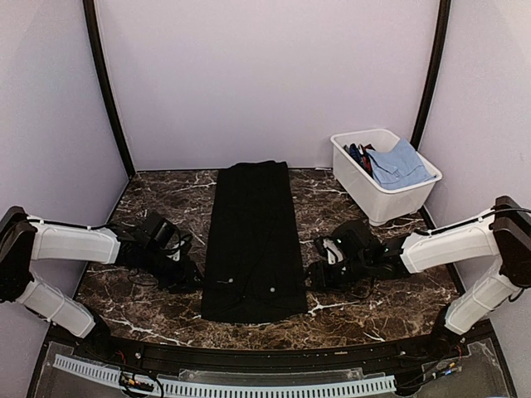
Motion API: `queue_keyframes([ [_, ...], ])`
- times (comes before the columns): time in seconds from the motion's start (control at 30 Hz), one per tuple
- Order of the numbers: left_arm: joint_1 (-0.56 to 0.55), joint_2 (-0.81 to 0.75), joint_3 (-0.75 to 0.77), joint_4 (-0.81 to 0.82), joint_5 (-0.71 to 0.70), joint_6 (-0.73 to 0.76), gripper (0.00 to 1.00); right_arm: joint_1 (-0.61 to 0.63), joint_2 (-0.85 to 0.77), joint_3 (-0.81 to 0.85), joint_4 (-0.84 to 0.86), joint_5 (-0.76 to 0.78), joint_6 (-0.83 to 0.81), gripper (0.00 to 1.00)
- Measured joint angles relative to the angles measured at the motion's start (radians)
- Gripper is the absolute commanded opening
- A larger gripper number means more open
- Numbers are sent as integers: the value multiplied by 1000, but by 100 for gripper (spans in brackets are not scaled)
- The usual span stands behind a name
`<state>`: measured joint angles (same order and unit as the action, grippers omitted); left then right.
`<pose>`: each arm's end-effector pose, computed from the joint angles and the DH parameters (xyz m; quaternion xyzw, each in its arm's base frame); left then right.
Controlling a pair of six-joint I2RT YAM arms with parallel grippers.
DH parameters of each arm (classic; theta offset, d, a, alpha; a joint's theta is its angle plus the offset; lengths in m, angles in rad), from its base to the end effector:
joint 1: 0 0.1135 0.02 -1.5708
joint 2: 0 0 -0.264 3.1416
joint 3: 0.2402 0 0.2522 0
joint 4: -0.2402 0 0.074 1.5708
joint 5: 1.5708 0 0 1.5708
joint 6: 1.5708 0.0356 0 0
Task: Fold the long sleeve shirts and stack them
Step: Move the rectangle-folded shirt to the center of the board.
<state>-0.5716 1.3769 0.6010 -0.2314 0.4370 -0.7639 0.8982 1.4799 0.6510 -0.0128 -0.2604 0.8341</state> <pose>0.1960 -0.1440 0.1540 -0.0300 0.9392 -0.3316 0.0842 0.1660 0.2232 0.1555 -0.0759 0.9244 0.3479 0.1366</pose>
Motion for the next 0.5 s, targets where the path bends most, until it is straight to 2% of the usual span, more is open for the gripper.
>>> queue_keyframes([
  [0.5, -13, 44, -28, 97, 11, -91, 43, 12, 55, -64, 142, -9, 69, 53],
])
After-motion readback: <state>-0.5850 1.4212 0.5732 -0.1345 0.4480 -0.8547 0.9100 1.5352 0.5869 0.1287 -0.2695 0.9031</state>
